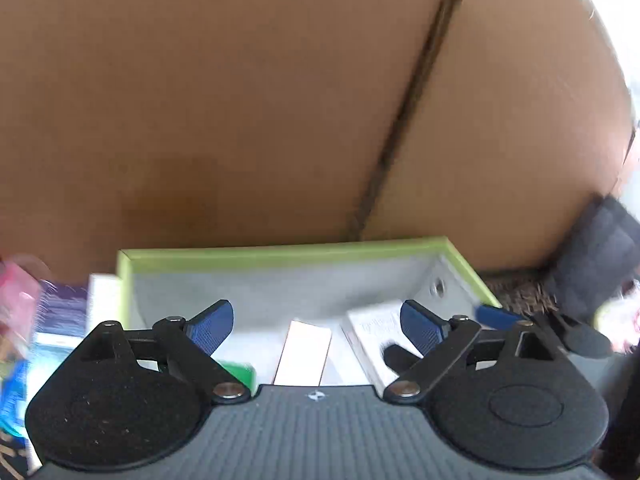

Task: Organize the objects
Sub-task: 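Withdraw both tools from the lime-green box back to the pile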

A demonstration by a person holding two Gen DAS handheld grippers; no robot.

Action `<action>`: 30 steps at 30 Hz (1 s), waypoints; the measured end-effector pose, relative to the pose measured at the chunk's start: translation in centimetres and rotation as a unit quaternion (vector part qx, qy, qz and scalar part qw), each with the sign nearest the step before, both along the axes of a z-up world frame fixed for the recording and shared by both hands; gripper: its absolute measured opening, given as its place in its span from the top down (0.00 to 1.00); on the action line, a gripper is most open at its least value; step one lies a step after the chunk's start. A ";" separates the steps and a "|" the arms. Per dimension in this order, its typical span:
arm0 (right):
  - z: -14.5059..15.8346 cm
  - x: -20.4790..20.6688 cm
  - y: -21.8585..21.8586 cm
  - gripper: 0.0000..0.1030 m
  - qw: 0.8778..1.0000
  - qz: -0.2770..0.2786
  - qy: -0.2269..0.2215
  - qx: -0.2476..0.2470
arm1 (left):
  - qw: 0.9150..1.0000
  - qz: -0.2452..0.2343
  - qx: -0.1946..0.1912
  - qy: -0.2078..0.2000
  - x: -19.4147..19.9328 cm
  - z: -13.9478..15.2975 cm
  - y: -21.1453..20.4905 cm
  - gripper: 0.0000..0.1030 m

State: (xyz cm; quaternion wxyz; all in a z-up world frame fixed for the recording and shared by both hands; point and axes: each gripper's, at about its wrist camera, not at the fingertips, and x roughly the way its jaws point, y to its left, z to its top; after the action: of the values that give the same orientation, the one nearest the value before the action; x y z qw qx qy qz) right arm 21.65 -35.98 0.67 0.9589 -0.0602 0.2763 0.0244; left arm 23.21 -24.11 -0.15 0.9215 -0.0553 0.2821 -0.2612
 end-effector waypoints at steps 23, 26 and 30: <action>-2.3 -15.6 6.2 0.00 0.990 0.058 -0.031 0.123 | 0.996 0.069 0.055 -0.016 -16.2 -3.1 15.2 0.09; -3.8 -16.3 8.5 0.00 0.989 0.076 -0.003 0.129 | 0.994 0.095 0.055 -0.002 -16.1 -4.0 17.8 0.09; -4.3 -16.6 10.9 0.00 0.985 0.092 0.013 0.143 | 0.988 0.142 0.063 0.008 -15.6 -4.7 20.7 0.09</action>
State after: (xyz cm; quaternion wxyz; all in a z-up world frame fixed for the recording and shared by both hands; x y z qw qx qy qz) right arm 5.09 -25.05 -3.63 0.9477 0.0524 0.2759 0.1520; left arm 7.56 -3.37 -4.82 0.9487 -0.0384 0.2943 -0.1088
